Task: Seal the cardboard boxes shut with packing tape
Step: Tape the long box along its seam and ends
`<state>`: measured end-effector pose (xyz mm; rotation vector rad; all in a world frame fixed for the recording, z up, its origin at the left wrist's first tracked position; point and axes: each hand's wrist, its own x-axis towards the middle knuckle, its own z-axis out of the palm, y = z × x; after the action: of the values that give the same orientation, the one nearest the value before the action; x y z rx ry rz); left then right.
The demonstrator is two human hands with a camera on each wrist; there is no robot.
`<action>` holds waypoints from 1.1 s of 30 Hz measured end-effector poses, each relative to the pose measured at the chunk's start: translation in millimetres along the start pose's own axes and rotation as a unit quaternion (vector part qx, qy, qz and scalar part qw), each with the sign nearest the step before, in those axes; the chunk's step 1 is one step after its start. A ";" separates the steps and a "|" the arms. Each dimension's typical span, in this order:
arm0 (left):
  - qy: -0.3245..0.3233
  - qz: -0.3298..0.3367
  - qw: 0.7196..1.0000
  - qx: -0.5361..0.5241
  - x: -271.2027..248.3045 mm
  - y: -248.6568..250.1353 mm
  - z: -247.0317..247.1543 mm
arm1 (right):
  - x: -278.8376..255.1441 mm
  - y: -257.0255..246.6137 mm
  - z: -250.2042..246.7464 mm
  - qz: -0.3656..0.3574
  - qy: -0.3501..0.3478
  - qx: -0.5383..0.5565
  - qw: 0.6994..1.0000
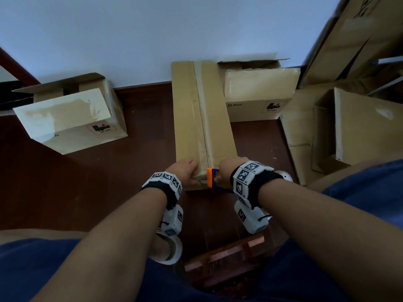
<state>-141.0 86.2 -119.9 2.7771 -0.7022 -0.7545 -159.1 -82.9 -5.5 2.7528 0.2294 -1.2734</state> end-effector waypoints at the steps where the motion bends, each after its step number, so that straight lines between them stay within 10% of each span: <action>1: -0.007 -0.006 1.000 0.003 1.7 2.2 -3.1 | -1.4 -0.3 -0.8 -0.004 -0.001 -0.005 1.000; 25: 0.048 -0.050 0.995 -0.075 -17.3 -3.2 -8.2 | 15.2 2.7 11.1 0.019 0.015 0.075 0.997; 33: 0.165 -0.290 0.846 -0.415 -55.5 -49.4 6.6 | 5.2 -2.2 9.8 -0.008 0.038 0.007 0.999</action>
<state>-167.0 156.0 -115.8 2.1550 0.4780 -0.4609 -163.5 -81.8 -15.8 2.8194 0.2493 -1.1782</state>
